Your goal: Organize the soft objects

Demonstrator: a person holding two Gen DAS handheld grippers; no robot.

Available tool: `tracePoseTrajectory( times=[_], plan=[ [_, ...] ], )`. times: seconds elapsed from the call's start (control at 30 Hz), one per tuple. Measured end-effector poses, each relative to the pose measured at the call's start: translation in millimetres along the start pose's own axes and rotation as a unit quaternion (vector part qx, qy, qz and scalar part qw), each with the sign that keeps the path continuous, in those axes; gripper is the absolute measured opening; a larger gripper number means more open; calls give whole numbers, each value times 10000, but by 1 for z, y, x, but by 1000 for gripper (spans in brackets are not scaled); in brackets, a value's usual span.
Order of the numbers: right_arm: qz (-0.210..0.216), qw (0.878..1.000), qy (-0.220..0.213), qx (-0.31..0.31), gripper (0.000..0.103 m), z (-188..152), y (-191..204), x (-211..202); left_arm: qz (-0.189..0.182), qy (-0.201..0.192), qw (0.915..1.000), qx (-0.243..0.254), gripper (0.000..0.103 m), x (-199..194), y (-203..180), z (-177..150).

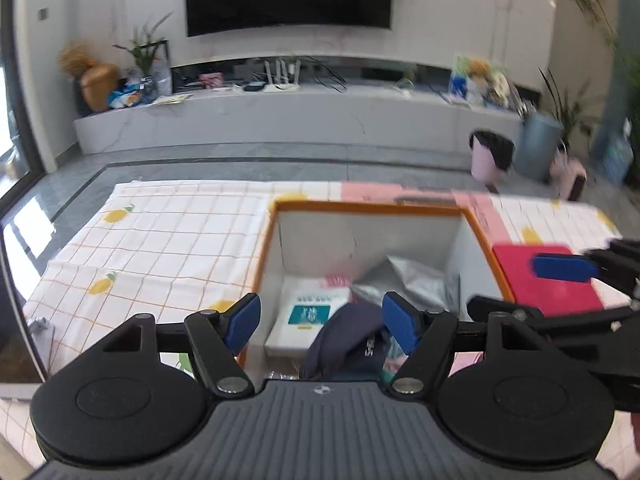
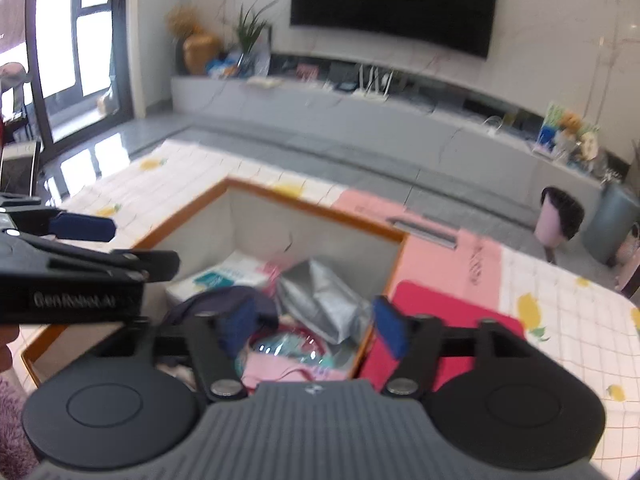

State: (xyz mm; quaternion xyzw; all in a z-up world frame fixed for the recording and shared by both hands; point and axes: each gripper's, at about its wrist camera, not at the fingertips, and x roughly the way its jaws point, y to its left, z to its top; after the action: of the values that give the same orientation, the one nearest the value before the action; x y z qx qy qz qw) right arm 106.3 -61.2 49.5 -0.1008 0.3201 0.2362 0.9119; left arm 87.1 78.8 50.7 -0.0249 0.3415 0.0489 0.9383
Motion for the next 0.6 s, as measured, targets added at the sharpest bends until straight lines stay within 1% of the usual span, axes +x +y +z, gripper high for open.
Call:
tracePoseTrajectory(
  times=[0.03, 0.07, 0.17, 0.23, 0.37, 0.47, 0.6],
  plan=[
    [-24, 10000, -85, 46, 92, 0, -2, -5, -45, -16, 9999, -121, 87, -3, 2, 2],
    [-25, 9998, -169, 116, 99, 0, -4, -10, -114, -28, 9996, -255, 87, -5, 4, 3],
    [61, 9987, -330, 374, 100, -2, -10, -27, -289, 20, 9982, -529, 87, -15, 4, 5],
    [24, 9980, -388, 490, 100, -5, -12, -39, -339, 8, 9982, -491, 87, -22, -3, 5],
    [-241, 9975, -419, 510, 100, -19, -16, -60, -430, -331, 9981, -306, 87, -39, -23, -3],
    [-440, 9970, -430, 473, 100, -36, -21, -75, -545, -589, 9968, -65, 87, -50, -41, -16],
    [-709, 9954, -397, 514, 100, -62, -31, -89, -543, -860, 9948, 91, 87, -56, -64, -35]
  ],
)
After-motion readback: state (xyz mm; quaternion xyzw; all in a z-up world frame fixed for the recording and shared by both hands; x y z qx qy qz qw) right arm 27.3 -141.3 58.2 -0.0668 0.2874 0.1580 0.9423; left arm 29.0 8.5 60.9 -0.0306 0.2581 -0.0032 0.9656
